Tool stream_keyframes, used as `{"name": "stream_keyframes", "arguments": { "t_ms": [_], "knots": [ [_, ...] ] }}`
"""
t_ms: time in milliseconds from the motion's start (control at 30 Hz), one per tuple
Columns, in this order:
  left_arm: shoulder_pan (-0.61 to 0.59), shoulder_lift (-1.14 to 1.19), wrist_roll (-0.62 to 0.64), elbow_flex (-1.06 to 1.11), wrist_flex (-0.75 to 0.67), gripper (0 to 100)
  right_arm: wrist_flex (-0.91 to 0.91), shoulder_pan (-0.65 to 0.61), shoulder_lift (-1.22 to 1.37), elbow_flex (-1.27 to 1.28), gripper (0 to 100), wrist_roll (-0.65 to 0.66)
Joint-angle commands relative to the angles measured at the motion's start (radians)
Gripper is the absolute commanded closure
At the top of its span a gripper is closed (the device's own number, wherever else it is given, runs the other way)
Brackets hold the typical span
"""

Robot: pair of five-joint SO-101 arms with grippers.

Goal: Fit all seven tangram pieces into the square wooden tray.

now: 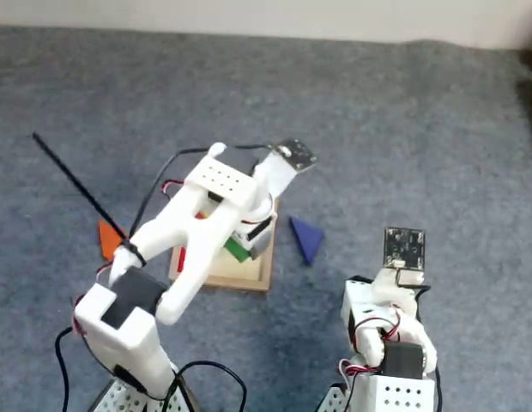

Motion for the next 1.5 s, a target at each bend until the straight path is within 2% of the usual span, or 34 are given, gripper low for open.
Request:
{"name": "stream_keyframes", "arguments": {
  "t_ms": [0,233,500,733,1067,1133,1267,1467],
  "knots": [
    [0.015,0.061,0.006,-0.008,-0.048,86,-0.021,0.012,-0.018,0.15,98.9,0.006],
    [0.012,0.156,0.003,-0.082,-0.058,85,-0.021,0.012,-0.018,0.15,98.9,0.006],
    [0.012,0.157,0.002,-0.153,-0.054,85,-0.021,0.012,-0.018,0.15,98.9,0.006],
    [0.012,0.159,0.005,-0.153,-0.035,80,-0.021,0.012,-0.018,0.15,98.9,0.006],
    [-0.082,0.159,0.003,-0.18,0.0,80,-0.021,0.012,-0.018,0.15,98.9,0.006],
    [-0.084,0.159,0.002,-0.183,0.028,78,-0.021,0.012,-0.018,0.15,98.9,0.006],
    [-0.09,0.159,0.006,-0.183,0.069,67,-0.022,0.012,-0.018,0.15,98.9,0.006],
    [-0.11,0.159,0.005,-0.22,0.075,67,-0.022,0.012,-0.018,0.15,98.9,0.006]
  ]
}}
